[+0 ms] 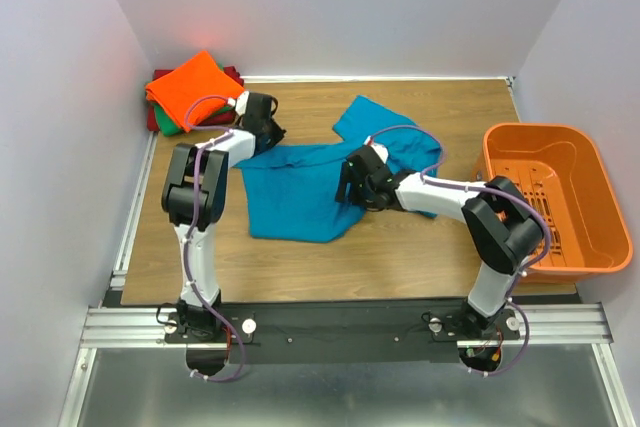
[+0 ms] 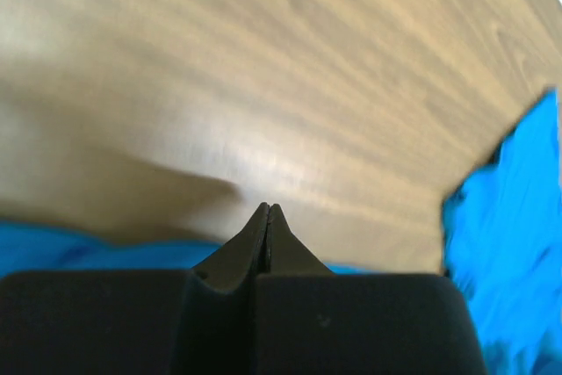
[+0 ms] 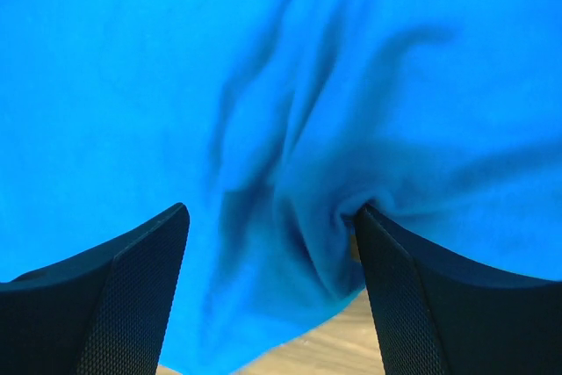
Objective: Fold and stack the t-shirts
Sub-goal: Flatten the tshirt out
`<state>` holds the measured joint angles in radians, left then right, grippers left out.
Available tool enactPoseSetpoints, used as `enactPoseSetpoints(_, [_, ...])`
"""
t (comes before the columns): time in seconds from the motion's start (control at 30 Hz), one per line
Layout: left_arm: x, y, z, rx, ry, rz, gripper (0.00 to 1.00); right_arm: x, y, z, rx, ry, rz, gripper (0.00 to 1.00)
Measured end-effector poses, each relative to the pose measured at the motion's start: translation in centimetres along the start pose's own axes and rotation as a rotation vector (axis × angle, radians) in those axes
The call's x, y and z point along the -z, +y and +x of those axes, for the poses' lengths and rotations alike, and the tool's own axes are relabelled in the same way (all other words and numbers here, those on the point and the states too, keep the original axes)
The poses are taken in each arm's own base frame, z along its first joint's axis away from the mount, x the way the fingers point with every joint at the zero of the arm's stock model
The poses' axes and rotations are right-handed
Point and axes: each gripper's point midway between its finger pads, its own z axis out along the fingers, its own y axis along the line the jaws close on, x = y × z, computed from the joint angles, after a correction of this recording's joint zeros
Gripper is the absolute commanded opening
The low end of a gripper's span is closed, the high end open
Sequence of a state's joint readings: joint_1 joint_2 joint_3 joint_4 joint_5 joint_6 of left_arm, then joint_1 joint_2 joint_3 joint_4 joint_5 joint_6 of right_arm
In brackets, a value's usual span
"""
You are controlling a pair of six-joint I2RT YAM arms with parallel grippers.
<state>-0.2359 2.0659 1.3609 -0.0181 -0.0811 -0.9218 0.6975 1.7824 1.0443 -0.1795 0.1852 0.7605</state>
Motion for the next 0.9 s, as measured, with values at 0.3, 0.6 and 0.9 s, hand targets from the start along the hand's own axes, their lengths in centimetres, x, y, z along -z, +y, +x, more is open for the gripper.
enactPoseSetpoints(0.3, [5.3, 2.7, 2.2, -0.081, 0.079, -0.034, 0.10, 6.6, 0.4, -6.0, -0.026, -0.210, -0.023, 0.86])
enactPoseSetpoints(0.6, [13.6, 5.0, 3.9, -0.131, -0.026, -0.016, 0.26, 9.0, -12.9, -11.1, -0.139, -0.342, 0.273, 0.85])
enactPoseSetpoints(0.9, [14.5, 12.6, 8.8, -0.097, 0.043, -0.152, 0.48, 3.7, -18.7, -7.5, -0.073, -0.130, 0.436, 0.95])
